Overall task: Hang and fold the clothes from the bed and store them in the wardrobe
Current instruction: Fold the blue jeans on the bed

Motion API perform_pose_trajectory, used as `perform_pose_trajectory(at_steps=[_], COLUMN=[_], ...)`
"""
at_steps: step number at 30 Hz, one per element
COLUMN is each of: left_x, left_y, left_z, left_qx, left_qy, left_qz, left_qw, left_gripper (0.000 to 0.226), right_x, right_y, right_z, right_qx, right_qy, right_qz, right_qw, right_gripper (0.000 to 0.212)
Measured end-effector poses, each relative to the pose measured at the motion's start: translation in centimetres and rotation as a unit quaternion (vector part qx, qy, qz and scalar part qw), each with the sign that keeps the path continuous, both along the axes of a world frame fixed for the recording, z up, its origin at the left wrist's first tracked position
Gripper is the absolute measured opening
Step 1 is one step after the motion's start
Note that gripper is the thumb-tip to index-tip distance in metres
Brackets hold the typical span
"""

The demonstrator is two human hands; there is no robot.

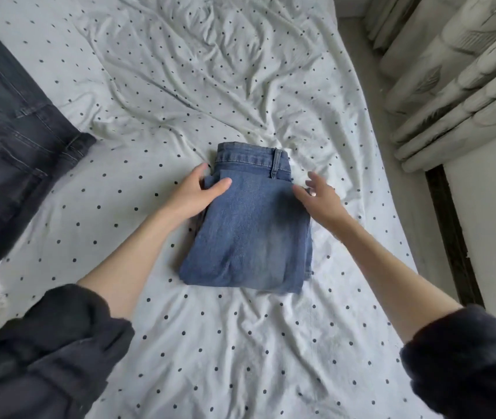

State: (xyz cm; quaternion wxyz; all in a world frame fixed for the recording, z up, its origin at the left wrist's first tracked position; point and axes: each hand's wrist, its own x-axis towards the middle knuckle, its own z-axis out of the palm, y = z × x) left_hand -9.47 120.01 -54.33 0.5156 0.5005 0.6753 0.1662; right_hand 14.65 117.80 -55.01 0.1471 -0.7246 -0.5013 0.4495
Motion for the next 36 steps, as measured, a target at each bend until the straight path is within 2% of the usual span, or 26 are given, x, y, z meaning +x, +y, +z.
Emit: perform_pose_trajectory(at_steps=[2, 4, 6, 12, 15, 18, 22, 26, 28, 31, 33, 36], left_x=[0.0, -0.3, -0.9, -2.0, -2.5, -2.8, -2.7, -2.5, -2.4, -2.5, -2.8, -3.0], left_y=[0.8, 0.4, -0.4, -3.5, -4.8, -6.4, -7.9, -8.4, -8.7, -10.1, -11.1, -12.1], left_z=[0.1, 0.3, 0.2, -0.1, -0.2, 0.2, 0.7, 1.2, 1.4, 1.1, 0.6, -1.0], left_qx=[0.0, 0.005, 0.011, -0.035, -0.022, -0.008, -0.026, -0.038, -0.02, 0.023, 0.029, -0.012], left_qy=[0.014, 0.0, -0.014, -0.06, -0.063, -0.078, -0.092, -0.127, -0.121, -0.104, -0.063, 0.028], left_qz=[-0.029, -0.027, -0.028, -0.019, 0.001, 0.021, 0.007, 0.015, 0.013, 0.032, 0.037, 0.016], left_qw=[0.999, 1.0, 0.999, 0.997, 0.998, 0.997, 0.995, 0.991, 0.992, 0.994, 0.997, 0.999], left_gripper=[0.051, 0.037, 0.031, 0.032, 0.024, 0.013, 0.022, 0.021, 0.026, 0.017, 0.015, 0.028], right_x=[0.9, 1.6, 2.0, 2.0, 2.2, 2.2, 2.0, 2.2, 2.3, 2.3, 2.0, 0.9], right_y=[1.0, 1.0, 0.5, -1.2, -2.2, -3.7, -4.8, -5.3, -5.7, -6.5, -6.7, -6.9], right_z=[0.2, 0.3, 0.4, 1.2, 2.1, 2.9, 4.1, 5.1, 5.3, 5.2, 4.7, 3.1], right_qx=[-0.07, -0.074, -0.079, -0.114, -0.097, -0.099, -0.094, -0.083, -0.074, -0.066, -0.079, -0.105], right_qy=[0.023, 0.042, 0.088, 0.2, 0.202, 0.211, 0.221, 0.222, 0.225, 0.229, 0.225, 0.173], right_qz=[0.029, 0.032, 0.012, -0.029, -0.035, 0.008, 0.019, 0.027, 0.027, 0.024, 0.028, 0.038], right_qw=[0.997, 0.996, 0.993, 0.973, 0.974, 0.972, 0.971, 0.971, 0.971, 0.971, 0.971, 0.979], right_gripper=[0.047, 0.034, 0.032, 0.047, 0.055, 0.049, 0.046, 0.035, 0.025, 0.02, 0.019, 0.014])
